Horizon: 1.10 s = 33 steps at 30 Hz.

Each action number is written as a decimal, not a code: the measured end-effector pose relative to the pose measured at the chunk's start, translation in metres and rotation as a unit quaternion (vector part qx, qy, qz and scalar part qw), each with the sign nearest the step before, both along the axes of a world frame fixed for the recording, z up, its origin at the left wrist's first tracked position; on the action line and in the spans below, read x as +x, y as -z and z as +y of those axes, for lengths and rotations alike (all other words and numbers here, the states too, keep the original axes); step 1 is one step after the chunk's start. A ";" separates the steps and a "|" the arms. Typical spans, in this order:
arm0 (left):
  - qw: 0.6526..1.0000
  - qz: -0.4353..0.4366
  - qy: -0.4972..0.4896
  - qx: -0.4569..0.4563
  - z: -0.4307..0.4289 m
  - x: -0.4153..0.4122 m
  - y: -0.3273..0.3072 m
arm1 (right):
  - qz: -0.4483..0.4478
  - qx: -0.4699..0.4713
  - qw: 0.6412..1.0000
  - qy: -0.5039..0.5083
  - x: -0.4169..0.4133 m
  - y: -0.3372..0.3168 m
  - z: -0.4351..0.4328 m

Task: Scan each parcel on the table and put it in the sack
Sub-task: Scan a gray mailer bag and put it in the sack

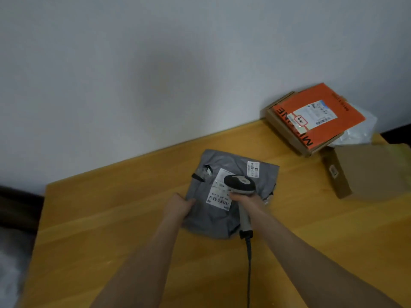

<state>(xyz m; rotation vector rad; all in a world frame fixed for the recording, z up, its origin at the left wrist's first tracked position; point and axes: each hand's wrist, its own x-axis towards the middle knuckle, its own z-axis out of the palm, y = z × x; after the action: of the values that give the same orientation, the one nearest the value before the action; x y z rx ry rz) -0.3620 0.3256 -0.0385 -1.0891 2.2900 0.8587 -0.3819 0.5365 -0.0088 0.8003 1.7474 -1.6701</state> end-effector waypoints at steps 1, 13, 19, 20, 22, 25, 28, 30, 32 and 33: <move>1.000 0.003 -0.001 0.015 0.002 -0.002 0.002 | 0.004 0.001 1.000 -0.001 0.000 0.002 -0.003; 0.959 0.070 -0.132 0.239 0.018 0.004 -0.013 | -0.002 -0.037 0.998 0.054 0.021 -0.010 -0.014; 0.947 0.183 -0.145 0.220 0.008 0.007 -0.053 | 0.065 -0.021 0.994 0.080 0.035 -0.050 -0.015; 0.940 0.197 -0.156 0.229 0.007 0.008 -0.061 | 0.071 -0.018 0.994 0.080 0.038 -0.058 -0.014; 0.925 0.221 -0.182 0.250 0.007 0.012 -0.078 | 0.077 -0.030 0.993 0.079 0.047 -0.076 -0.012; 0.908 0.243 -0.205 0.274 0.010 0.020 -0.098 | 0.087 -0.038 0.994 0.047 0.066 -0.100 -0.009; 0.901 0.261 -0.213 0.274 0.018 0.037 -0.110 | 0.097 -0.040 0.994 0.016 0.090 -0.120 -0.005; 0.898 0.277 -0.209 0.271 0.023 0.049 -0.115 | 0.102 -0.051 0.993 0.010 0.106 -0.132 -0.002; 0.898 0.289 -0.199 0.265 0.030 0.060 -0.121 | 0.106 -0.064 0.992 -0.001 0.122 -0.142 0.001; 0.900 0.293 -0.194 0.259 0.033 0.064 -0.123 | 0.108 -0.065 0.992 -0.007 0.129 -0.146 0.002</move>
<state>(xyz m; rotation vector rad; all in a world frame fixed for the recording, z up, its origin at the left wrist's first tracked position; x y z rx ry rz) -0.2980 0.3586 0.0849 -1.1465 2.0630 2.0582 -0.2528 0.5390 0.1370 0.5643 1.7595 -1.8988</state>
